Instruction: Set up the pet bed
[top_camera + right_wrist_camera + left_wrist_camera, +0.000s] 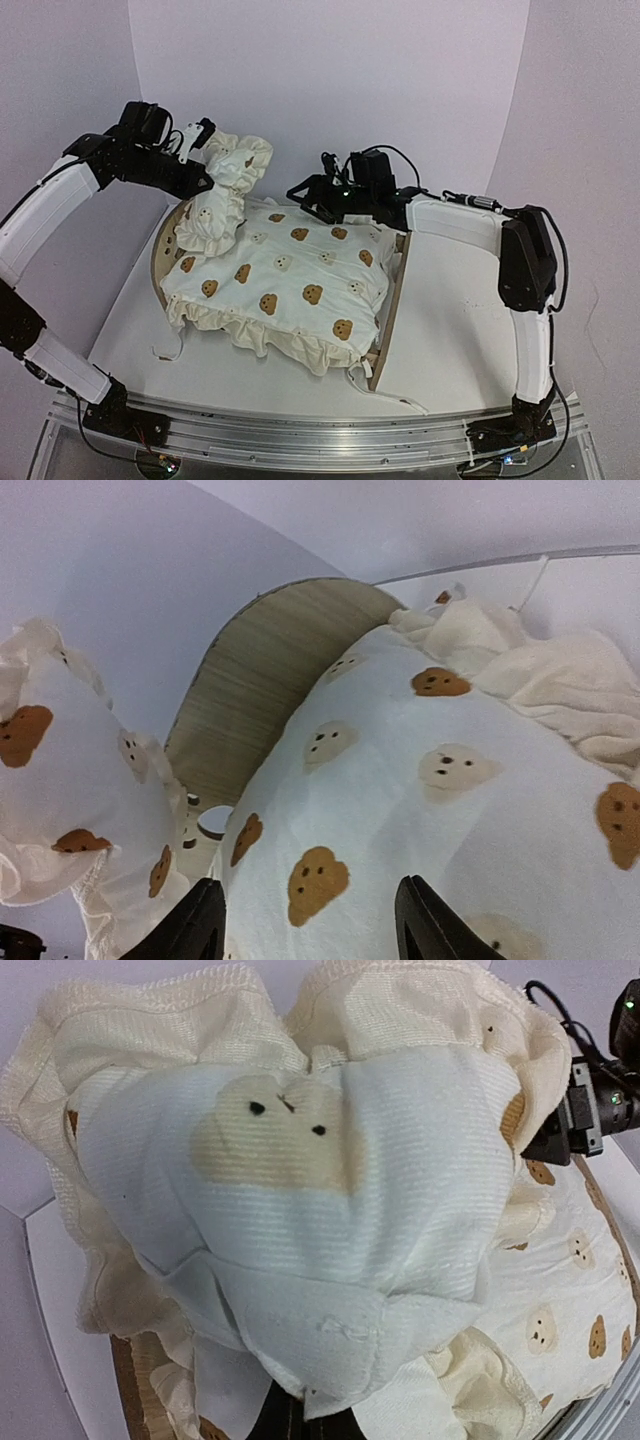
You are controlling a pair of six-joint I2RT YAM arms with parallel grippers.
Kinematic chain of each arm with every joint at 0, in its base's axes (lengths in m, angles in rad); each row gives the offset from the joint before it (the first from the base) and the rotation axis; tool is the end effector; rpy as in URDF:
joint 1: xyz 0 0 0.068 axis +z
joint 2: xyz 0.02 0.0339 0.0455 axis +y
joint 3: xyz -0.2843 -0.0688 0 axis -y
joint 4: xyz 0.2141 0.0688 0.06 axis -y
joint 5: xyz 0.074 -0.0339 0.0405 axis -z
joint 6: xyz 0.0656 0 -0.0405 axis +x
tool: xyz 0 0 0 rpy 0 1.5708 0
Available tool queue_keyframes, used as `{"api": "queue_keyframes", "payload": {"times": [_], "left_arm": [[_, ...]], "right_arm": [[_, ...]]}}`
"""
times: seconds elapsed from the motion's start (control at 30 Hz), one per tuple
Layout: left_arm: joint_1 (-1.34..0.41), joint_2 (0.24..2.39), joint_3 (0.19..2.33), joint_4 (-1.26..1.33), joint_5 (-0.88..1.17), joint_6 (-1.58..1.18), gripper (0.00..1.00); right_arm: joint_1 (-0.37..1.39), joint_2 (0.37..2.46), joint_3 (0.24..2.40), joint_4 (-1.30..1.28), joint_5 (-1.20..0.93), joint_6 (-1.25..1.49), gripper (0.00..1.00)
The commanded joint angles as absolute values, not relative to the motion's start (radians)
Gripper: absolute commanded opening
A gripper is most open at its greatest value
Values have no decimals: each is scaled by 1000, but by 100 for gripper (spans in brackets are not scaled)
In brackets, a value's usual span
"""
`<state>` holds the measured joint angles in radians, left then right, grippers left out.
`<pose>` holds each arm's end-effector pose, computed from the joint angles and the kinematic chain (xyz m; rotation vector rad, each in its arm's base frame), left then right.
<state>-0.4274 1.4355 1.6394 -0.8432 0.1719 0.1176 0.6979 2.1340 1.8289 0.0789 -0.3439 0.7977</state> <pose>0.2596 -0.1306 0.4146 0.6903 2.1130 -0.3613 0.3891 0.3552 0.3164 -0.1753 1.9995 1.3294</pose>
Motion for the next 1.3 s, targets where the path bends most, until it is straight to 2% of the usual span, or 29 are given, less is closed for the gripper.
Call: {"api": "queue_keyframes", "payload": {"times": [0.0, 0.27, 0.47, 0.57, 0.63, 0.8, 1.0, 1.17, 1.27], "left_arm": [[-431, 1484, 1651, -902, 135, 116, 0], [-431, 1628, 1719, -885, 53, 160, 1], [-431, 1669, 1730, -846, 35, 180, 51], [-430, 1652, 1736, -834, 38, 189, 65], [-430, 1629, 1734, -812, 68, 208, 70], [-431, 1528, 1690, -685, 242, 266, 86], [-412, 1498, 1746, -689, 260, 252, 90], [-290, 1456, 1769, -649, 286, 162, 92], [-212, 1413, 1692, -621, 225, 135, 92]], "right_arm": [[704, 1951, 1779, 25, -185, 678, 59], [705, 1811, 1668, -82, -83, 572, 62], [704, 1696, 1608, -274, 116, 509, 68], [700, 1652, 1571, -429, 254, 497, 70], [695, 1633, 1545, -544, 320, 496, 70], [610, 1592, 1423, -620, 266, 585, 70], [538, 1553, 1348, -620, 227, 614, 69], [460, 1483, 1342, -619, 248, 585, 70], [395, 1421, 1310, -620, 256, 562, 70]]}}
